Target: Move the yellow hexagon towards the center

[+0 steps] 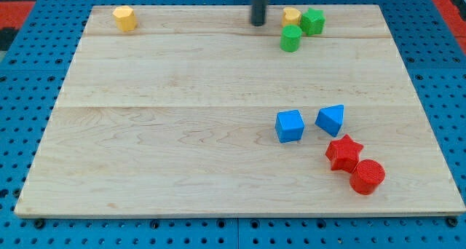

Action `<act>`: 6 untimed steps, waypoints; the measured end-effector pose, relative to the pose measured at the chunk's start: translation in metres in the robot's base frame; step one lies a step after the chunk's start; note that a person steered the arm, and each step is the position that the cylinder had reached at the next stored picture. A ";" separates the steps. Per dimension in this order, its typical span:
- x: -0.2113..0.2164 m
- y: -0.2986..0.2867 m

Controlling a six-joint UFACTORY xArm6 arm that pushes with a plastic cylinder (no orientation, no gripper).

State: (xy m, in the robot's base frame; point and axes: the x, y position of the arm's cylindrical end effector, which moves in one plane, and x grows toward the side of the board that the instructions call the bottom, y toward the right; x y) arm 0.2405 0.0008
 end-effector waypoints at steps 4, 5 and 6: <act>-0.040 -0.211; -0.029 -0.140; -0.032 -0.202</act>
State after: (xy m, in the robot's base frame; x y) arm 0.2087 -0.2016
